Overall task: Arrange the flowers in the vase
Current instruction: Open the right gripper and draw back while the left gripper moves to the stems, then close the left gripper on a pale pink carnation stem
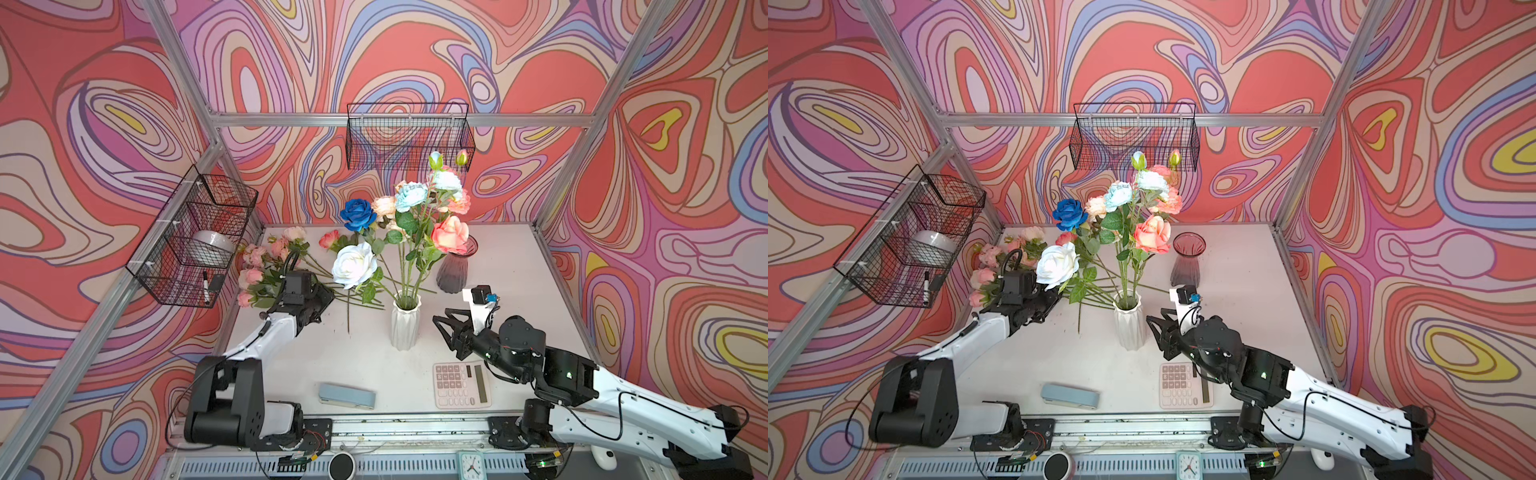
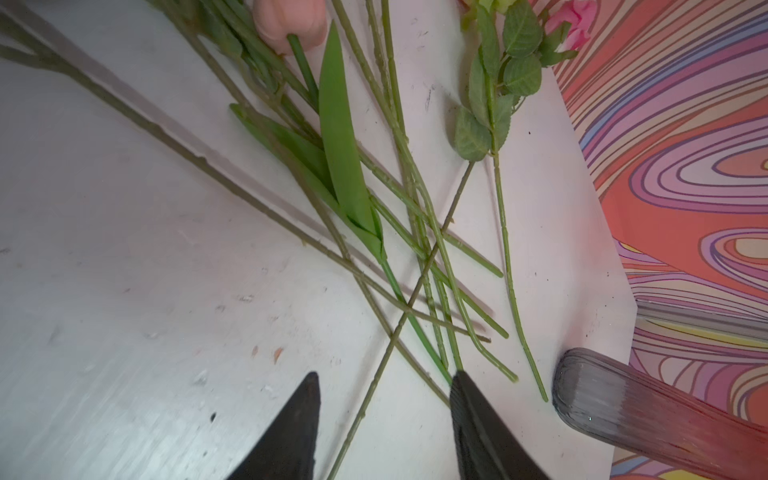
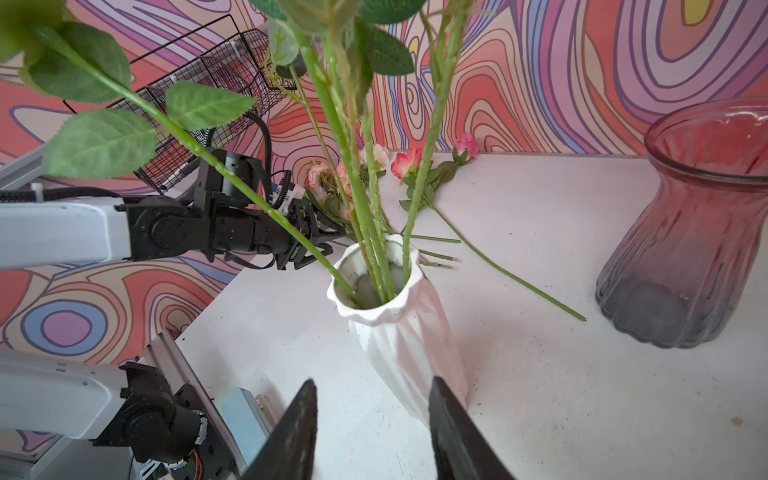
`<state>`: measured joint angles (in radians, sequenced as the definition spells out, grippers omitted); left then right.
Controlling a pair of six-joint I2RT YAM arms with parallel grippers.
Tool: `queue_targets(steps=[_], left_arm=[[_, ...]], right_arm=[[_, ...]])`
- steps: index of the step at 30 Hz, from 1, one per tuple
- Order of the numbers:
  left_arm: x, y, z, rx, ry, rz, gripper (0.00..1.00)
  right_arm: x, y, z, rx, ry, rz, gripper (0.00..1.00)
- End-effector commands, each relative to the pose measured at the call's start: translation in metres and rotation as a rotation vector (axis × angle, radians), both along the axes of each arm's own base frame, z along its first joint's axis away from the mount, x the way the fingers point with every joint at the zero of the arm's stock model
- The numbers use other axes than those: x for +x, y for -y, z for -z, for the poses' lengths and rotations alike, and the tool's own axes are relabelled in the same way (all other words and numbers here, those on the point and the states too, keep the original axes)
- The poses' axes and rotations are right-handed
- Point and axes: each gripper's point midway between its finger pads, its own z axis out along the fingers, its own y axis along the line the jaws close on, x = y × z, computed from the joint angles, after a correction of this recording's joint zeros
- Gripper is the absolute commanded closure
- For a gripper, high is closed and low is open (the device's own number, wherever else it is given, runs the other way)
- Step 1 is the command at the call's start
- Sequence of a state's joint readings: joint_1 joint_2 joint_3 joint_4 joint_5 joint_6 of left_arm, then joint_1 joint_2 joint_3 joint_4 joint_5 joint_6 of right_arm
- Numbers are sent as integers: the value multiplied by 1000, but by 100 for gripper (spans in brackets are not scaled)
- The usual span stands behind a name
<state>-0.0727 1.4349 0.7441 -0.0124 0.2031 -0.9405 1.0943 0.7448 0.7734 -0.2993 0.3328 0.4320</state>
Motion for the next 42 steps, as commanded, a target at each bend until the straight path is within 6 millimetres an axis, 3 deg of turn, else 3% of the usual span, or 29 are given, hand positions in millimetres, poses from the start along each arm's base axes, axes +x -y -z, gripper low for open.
queue_targets(steps=[1, 6, 14, 19, 27, 34, 42], left_arm=[[41, 2, -20, -26, 103, -15, 49], [67, 1, 3, -11, 41, -24, 57], [89, -7, 37, 52, -61, -42, 60], [96, -8, 51, 62, -96, -49, 62], [93, -10, 65, 74, -146, -49, 76], [90, -10, 58, 66, -134, -57, 86], [97, -10, 14, 48, -41, -74, 93]], right_arm=[[0, 3, 3, 8, 0, 8, 56], [0, 7, 2, 6, 3, 19, 57], [1, 13, -2, -3, 18, 42, 58], [3, 14, 1, -18, 17, 52, 58], [6, 17, 3, -30, 23, 72, 59], [6, 16, 3, -32, 23, 71, 59], [4, 16, 2, -21, 21, 64, 59]])
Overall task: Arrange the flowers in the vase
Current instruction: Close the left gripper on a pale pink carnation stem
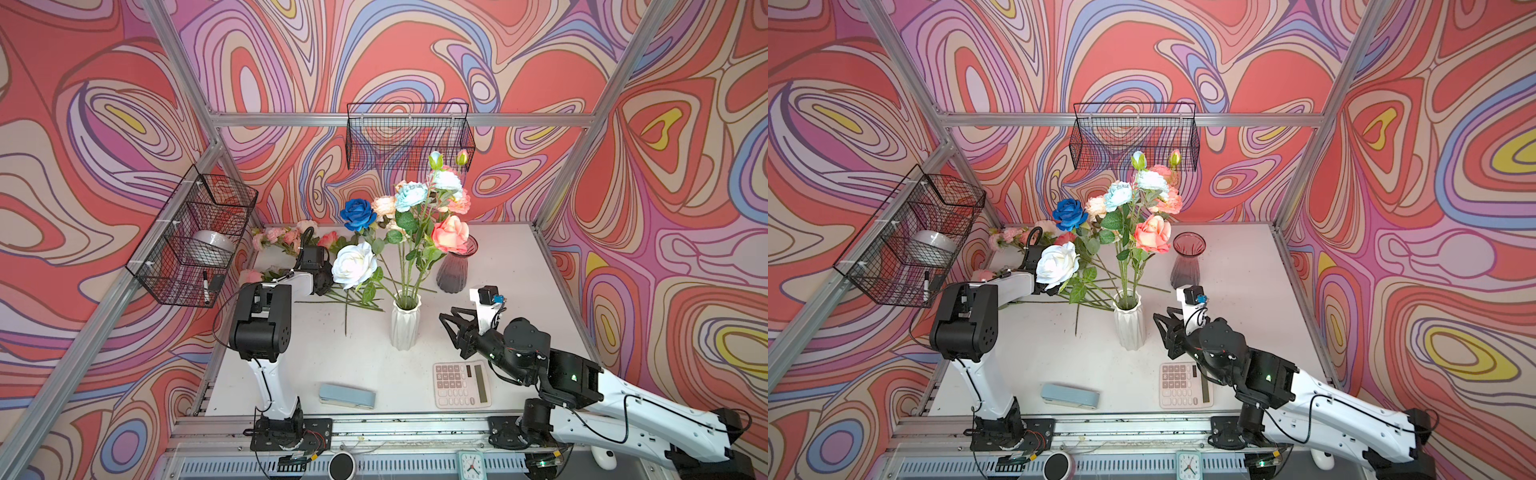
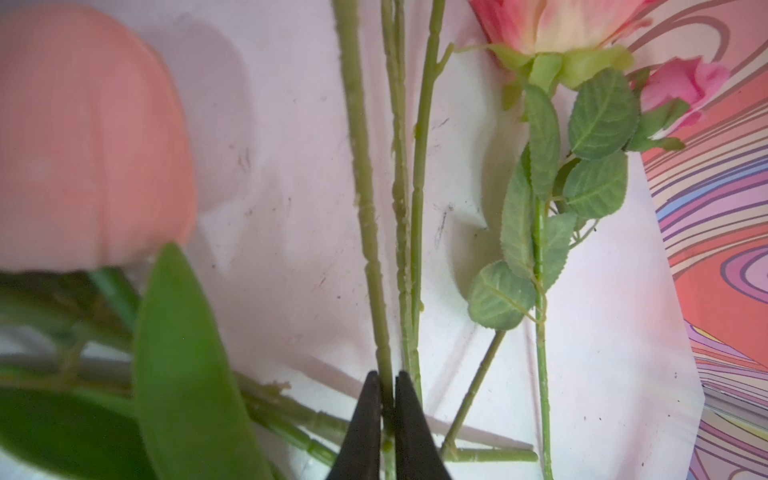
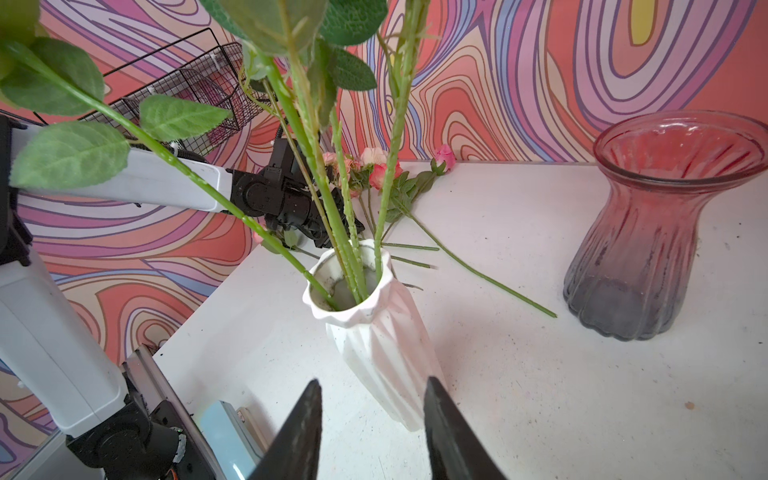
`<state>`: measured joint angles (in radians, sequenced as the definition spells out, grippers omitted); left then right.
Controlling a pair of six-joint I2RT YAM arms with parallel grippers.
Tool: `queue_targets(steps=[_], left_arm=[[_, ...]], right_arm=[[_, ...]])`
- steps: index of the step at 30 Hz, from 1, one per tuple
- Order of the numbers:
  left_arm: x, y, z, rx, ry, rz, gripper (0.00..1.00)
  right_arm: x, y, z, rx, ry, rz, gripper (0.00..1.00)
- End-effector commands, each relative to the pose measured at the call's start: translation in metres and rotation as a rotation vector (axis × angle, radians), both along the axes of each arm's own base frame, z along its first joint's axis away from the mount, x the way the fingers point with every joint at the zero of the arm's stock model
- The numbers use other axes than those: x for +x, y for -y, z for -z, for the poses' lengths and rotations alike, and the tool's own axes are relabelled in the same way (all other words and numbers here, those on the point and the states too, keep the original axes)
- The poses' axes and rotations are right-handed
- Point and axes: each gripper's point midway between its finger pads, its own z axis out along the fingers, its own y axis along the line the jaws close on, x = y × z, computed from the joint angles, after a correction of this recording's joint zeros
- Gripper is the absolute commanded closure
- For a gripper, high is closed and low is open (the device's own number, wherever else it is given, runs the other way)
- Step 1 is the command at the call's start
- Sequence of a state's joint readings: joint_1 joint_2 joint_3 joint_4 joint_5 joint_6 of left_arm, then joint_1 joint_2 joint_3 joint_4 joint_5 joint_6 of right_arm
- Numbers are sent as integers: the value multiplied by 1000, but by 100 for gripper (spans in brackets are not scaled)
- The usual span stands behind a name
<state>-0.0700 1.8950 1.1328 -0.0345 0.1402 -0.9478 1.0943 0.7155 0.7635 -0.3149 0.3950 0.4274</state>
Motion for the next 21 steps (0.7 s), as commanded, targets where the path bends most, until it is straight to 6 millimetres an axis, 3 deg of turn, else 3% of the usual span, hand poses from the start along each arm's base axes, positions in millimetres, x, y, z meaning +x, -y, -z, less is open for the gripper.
queue_targets(steps=[1, 10, 15, 21], left_arm=[[1, -5, -37, 2, 65, -24, 94], [-14, -11, -121, 14, 250, -42, 100], [-42, -17, -166, 22, 367, -64, 100], [-91, -15, -221, 11, 523, -39, 100]], right_arm=[[0, 3, 2, -9, 3, 5, 59], [-1, 5, 0, 0, 4, 5, 59], [-2, 6, -3, 7, 7, 5, 59], [-2, 6, -7, 20, 11, 5, 59]])
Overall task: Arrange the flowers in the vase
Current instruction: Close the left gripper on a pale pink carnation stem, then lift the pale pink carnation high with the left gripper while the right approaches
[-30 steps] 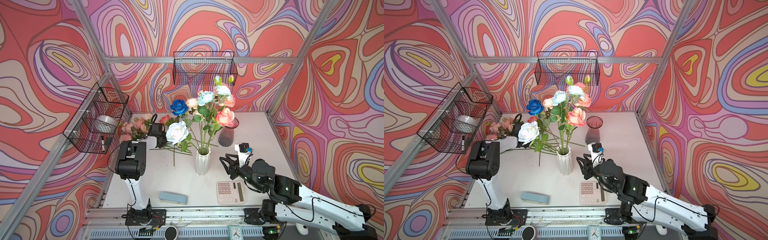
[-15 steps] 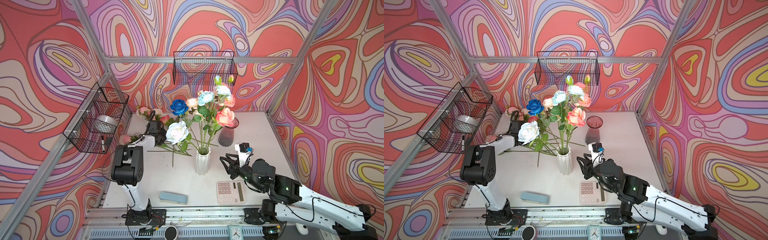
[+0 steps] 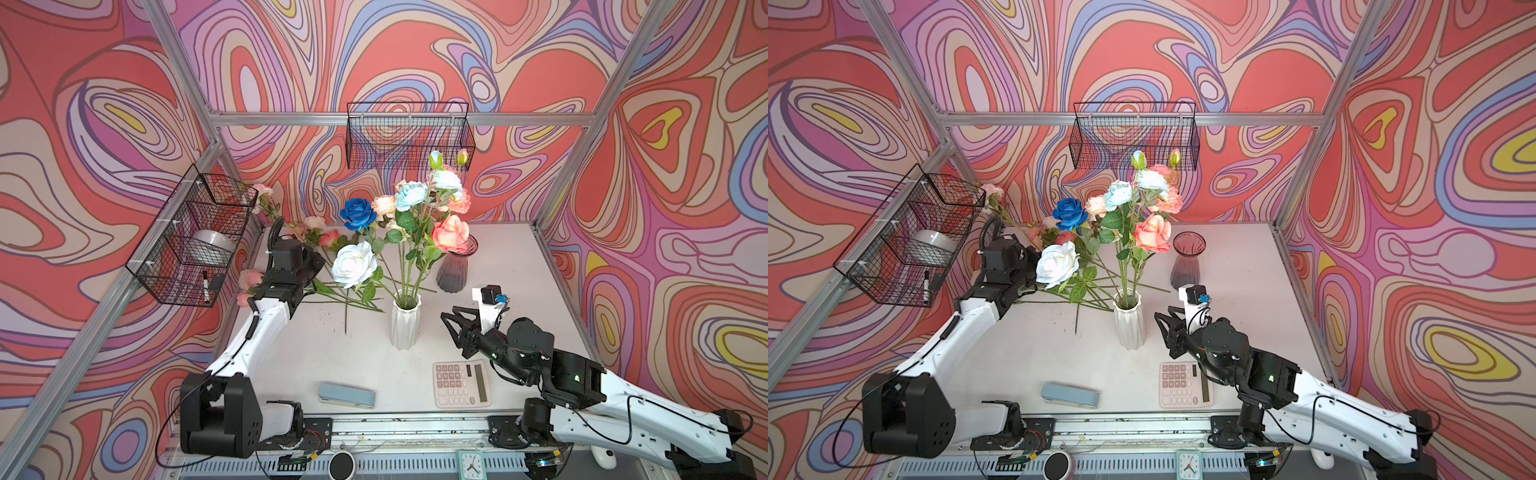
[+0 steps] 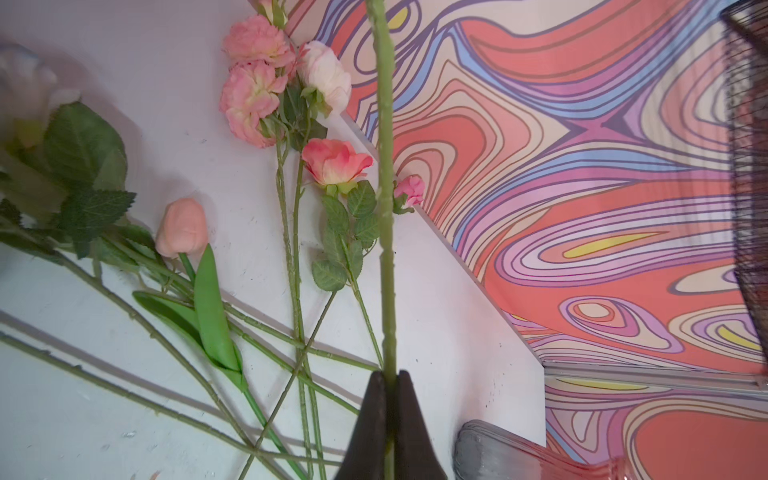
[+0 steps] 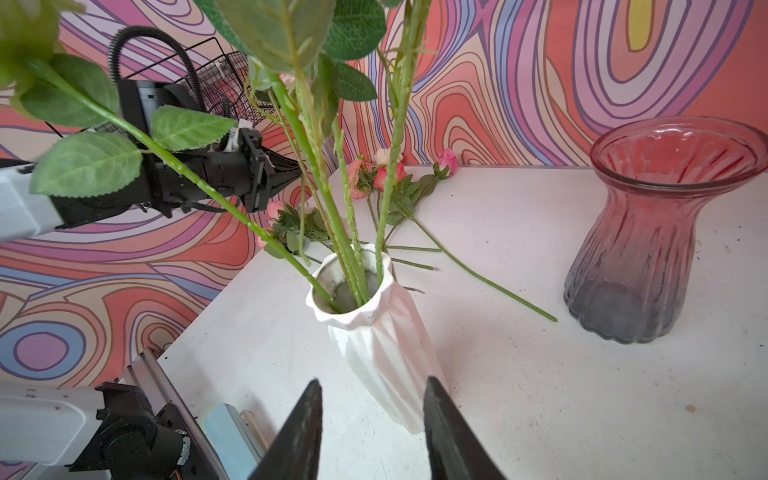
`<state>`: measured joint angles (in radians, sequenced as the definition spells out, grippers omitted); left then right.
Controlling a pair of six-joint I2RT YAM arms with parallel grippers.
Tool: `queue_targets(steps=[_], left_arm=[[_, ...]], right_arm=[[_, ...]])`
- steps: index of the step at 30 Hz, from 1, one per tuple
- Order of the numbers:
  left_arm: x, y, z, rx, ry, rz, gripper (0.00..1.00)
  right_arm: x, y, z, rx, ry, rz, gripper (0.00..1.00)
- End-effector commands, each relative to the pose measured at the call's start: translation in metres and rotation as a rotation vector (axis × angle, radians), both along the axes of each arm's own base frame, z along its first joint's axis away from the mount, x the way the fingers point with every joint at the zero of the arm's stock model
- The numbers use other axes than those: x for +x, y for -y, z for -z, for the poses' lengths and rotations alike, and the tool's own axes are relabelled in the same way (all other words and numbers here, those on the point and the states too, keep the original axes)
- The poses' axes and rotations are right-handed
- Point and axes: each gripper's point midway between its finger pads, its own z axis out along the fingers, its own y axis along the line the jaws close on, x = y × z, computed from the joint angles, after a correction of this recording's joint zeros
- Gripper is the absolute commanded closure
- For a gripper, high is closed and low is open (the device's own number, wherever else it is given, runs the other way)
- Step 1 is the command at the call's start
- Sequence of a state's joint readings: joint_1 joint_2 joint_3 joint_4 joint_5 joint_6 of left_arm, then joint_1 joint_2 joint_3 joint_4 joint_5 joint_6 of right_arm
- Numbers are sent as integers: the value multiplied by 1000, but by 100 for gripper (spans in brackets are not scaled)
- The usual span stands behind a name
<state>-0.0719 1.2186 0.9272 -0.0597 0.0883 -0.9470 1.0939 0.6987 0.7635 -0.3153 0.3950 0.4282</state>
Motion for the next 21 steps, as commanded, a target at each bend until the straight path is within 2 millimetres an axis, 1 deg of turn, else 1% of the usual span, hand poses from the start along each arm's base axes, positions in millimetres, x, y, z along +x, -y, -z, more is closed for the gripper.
queue_targets(steps=[1, 8, 9, 11, 12, 16, 21], left_arm=[[-27, 1, -36, 17, 108, 13, 100], [-108, 9, -94, 58, 296, 93, 100], [-117, 10, -100, 61, 317, 106, 100], [-142, 10, -121, 80, 387, 128, 100], [-153, 11, -124, 90, 395, 139, 100], [-197, 15, -155, 133, 516, 197, 100], [-242, 30, -182, 160, 641, 318, 100]], right_arm=[[-1, 3, -3, 7, 4, 1, 59], [-3, -1, -11, 29, 8, -19, 57], [-3, -2, -14, 36, 9, -25, 57], [-5, -5, -17, 45, 12, -42, 56], [-6, -6, -19, 50, 13, -49, 56], [-10, -12, -26, 72, 19, -87, 55], [-21, -23, -40, 87, 34, -180, 50]])
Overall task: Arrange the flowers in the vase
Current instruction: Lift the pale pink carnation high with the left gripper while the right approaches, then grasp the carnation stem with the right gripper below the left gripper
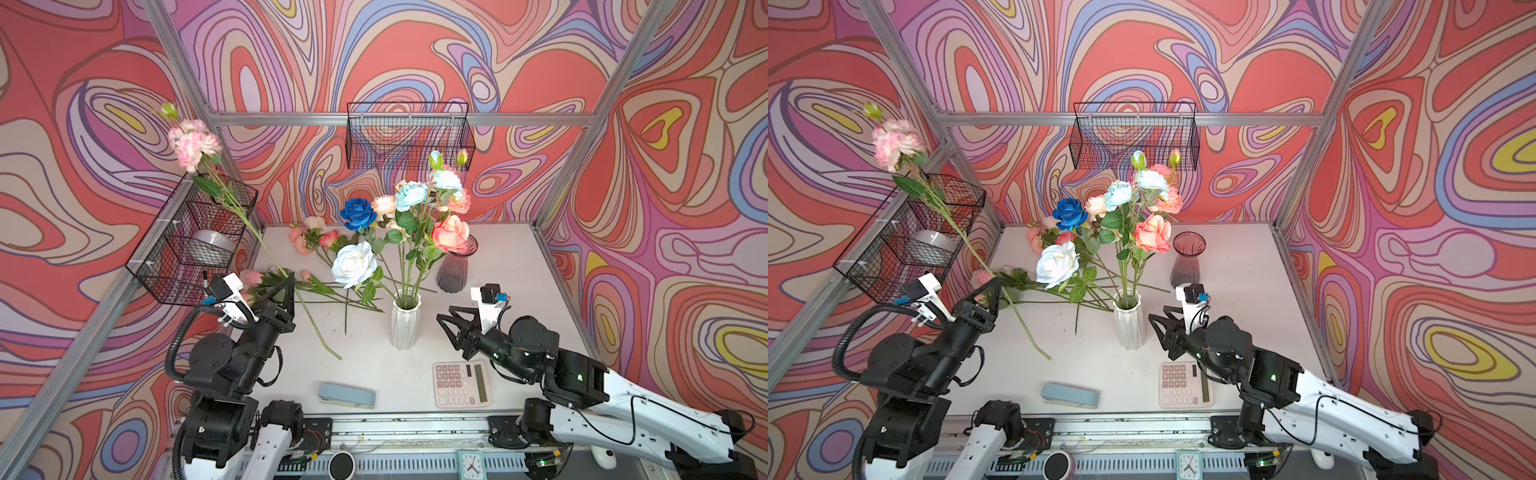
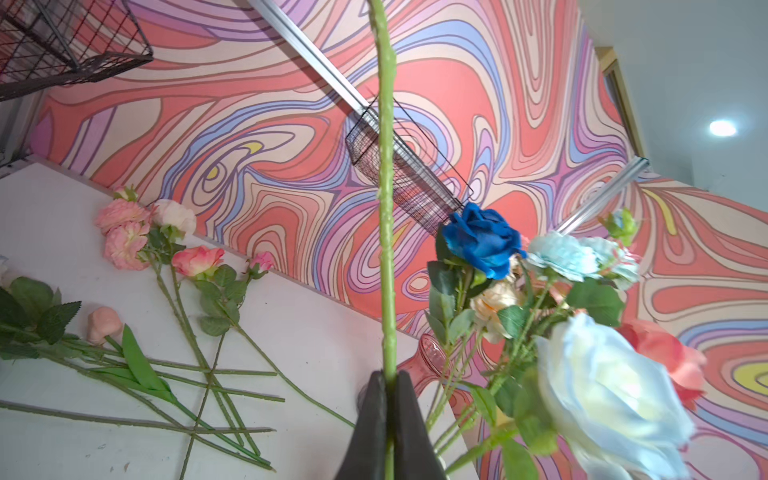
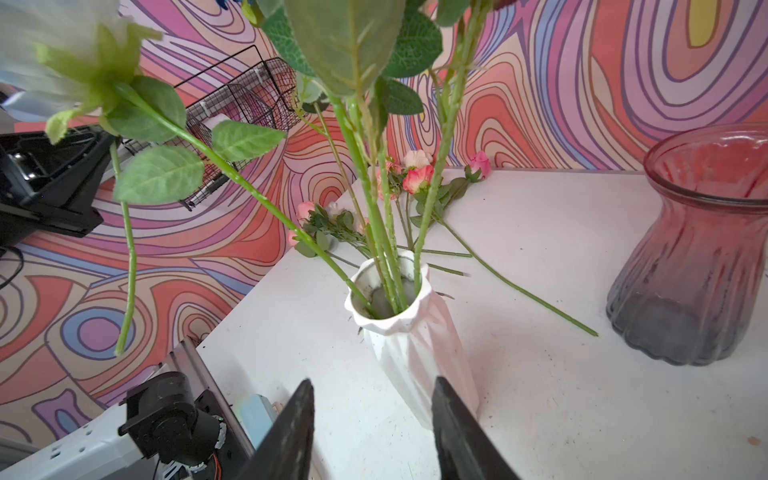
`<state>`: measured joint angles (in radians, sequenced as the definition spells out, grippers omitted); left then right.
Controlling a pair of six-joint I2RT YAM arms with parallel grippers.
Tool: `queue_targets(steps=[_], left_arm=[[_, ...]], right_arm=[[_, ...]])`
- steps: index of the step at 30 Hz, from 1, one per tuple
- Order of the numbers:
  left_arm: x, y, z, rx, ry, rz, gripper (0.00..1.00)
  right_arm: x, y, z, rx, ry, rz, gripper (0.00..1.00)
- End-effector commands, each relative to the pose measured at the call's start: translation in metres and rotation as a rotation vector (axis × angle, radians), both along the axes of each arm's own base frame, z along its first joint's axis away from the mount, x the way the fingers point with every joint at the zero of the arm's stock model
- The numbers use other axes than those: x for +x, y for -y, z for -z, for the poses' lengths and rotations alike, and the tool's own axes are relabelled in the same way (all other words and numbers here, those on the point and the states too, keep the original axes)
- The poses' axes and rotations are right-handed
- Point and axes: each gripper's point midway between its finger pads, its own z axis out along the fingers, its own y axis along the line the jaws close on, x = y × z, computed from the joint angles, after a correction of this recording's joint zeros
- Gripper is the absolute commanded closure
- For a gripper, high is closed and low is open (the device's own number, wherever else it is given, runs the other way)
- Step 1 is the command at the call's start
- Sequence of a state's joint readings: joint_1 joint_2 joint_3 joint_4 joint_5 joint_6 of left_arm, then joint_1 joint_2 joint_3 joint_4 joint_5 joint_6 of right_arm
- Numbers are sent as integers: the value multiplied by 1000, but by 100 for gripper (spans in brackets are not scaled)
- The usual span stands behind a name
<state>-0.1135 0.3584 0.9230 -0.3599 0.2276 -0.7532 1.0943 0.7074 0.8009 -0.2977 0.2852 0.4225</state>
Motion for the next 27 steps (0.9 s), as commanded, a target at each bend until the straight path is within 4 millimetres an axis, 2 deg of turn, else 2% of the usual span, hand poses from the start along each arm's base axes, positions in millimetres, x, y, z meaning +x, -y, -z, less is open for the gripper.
queue_targets(steps=[1, 7, 13, 21, 24, 27], left_arm=[[-33, 17, -14, 75, 76, 111, 100], [-74, 28, -39, 141, 212, 194, 100], [-100, 50, -58, 185, 345, 344, 100], [-109, 75, -57, 222, 403, 532, 100], [-112, 83, -54, 244, 413, 596, 100], [-116, 91, -50, 268, 420, 668, 100]], right_arm=[[-12, -11, -26, 43, 33, -96, 50], [-38, -40, -47, 57, 48, -311, 47], [-71, -71, -80, 83, 112, -484, 46], [-119, -133, -126, 48, 268, -641, 41], [-129, -154, -148, 62, 322, -679, 39], [-130, -168, -172, 107, 357, -675, 37]])
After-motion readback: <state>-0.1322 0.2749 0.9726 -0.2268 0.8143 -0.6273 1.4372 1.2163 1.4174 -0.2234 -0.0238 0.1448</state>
